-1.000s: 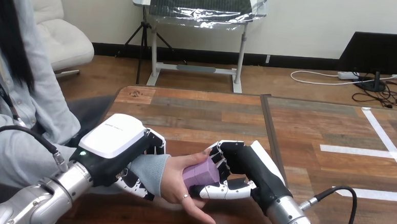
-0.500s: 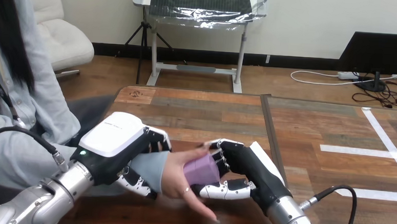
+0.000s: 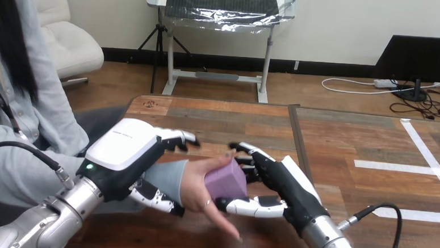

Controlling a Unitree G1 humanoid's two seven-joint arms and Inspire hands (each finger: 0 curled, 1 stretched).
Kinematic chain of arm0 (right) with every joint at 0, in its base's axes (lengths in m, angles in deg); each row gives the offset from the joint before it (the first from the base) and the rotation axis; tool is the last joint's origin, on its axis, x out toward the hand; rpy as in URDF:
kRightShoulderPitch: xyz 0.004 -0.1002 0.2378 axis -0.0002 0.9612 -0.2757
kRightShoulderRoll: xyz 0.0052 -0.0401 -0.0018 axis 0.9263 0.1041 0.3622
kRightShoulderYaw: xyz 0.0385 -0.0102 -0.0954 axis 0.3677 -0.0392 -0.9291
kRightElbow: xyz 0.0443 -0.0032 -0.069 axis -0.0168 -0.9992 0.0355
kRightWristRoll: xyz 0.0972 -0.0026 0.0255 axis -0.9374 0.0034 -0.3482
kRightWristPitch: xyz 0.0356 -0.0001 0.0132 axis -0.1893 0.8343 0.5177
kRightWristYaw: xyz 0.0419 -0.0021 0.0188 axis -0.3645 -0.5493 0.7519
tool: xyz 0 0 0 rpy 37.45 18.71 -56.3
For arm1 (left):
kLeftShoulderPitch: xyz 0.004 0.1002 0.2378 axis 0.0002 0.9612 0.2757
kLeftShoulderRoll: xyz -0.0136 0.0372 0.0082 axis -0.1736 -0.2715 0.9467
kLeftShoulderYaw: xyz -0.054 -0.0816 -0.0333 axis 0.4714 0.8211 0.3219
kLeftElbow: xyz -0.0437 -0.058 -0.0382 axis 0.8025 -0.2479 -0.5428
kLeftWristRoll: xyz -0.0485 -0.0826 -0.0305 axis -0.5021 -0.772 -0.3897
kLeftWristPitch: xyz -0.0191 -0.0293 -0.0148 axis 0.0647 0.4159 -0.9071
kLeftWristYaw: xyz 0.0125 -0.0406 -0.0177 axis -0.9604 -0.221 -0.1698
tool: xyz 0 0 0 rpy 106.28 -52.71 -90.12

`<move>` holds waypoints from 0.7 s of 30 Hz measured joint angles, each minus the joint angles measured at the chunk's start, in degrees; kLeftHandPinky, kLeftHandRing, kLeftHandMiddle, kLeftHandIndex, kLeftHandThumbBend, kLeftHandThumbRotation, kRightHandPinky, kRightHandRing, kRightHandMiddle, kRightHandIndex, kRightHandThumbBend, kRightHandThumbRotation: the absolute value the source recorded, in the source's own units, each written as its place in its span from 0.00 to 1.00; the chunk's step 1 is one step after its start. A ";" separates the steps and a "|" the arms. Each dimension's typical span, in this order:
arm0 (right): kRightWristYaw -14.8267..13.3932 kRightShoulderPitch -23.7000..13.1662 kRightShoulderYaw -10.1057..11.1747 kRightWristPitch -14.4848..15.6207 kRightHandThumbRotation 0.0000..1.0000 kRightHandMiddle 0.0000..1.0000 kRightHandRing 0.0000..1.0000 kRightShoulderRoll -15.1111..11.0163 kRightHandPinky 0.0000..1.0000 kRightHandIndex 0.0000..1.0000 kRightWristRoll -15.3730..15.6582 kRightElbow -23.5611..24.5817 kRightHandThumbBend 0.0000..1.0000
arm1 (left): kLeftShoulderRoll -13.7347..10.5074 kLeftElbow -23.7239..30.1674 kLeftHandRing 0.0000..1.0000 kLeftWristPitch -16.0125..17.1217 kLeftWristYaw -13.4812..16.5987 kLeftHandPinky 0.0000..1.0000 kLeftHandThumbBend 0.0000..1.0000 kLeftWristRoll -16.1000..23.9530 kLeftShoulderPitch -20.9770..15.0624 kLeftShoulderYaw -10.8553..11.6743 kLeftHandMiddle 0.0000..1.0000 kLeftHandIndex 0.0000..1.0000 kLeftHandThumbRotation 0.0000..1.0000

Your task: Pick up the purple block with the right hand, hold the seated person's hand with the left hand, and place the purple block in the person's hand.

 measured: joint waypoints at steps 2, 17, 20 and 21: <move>-0.03 -0.13 0.02 -0.32 0.43 0.92 0.92 -0.21 0.92 0.99 0.01 -0.31 1.00 | -0.02 0.30 0.90 -0.42 0.31 0.85 1.00 0.00 0.08 0.02 0.90 0.92 0.40; -1.15 -1.62 0.01 -3.18 0.56 0.93 0.93 -1.72 0.91 1.00 0.19 -3.78 1.00 | -0.05 5.02 1.00 -1.35 3.28 0.98 1.00 -0.20 2.97 0.22 1.00 1.00 0.53; -1.54 -1.68 0.04 -4.10 0.58 0.93 0.93 -1.97 0.91 1.00 0.17 -4.22 1.00 | -0.05 5.87 1.00 -1.31 4.16 0.99 1.00 -0.21 3.89 0.25 1.00 1.00 0.54; -1.61 -1.69 0.07 -4.47 0.58 0.93 0.94 -2.04 0.91 1.00 0.14 -4.37 1.00 | -0.05 6.08 1.00 -1.24 4.53 1.00 1.00 -0.23 4.21 0.27 1.00 1.00 0.55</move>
